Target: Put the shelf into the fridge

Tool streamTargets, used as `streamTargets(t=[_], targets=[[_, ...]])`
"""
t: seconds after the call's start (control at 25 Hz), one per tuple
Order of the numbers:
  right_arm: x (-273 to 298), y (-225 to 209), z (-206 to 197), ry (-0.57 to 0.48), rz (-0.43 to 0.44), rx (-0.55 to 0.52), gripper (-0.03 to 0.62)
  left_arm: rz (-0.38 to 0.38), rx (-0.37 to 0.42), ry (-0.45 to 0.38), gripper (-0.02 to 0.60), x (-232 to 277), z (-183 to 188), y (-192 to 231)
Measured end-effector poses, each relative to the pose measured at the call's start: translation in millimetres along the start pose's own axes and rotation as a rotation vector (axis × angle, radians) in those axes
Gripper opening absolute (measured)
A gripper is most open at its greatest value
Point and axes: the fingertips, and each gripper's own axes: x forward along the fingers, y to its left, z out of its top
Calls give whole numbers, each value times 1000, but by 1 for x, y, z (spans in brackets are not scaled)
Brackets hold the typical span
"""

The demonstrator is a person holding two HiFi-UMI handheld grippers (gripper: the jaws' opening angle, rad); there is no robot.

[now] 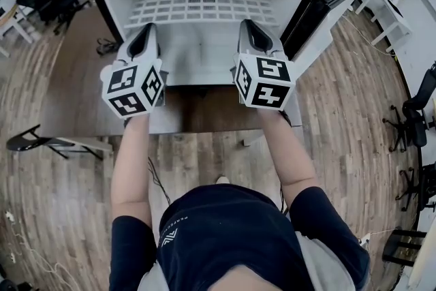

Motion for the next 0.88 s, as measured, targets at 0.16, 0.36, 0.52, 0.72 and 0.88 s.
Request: streamTargets(t=[0.16,0.36,0.52,0.72,0.88], targets=[[4,-1,0,1,-7,-4,14,-9,13,1,15,4,0,1],[5,0,0,-8,-1,-5,15,-30,-10,13,15,4,0,2],[1,-1,-3,4,24,-5,15,-37,-68,36,6,1,-3,2],[-23,4,-8,-12,43,14,3,-54,-108,-12,6,-23,3,1],[-39,5,-16,-7,50,51,3,-63,-117,-29,9,-44,8,1]])
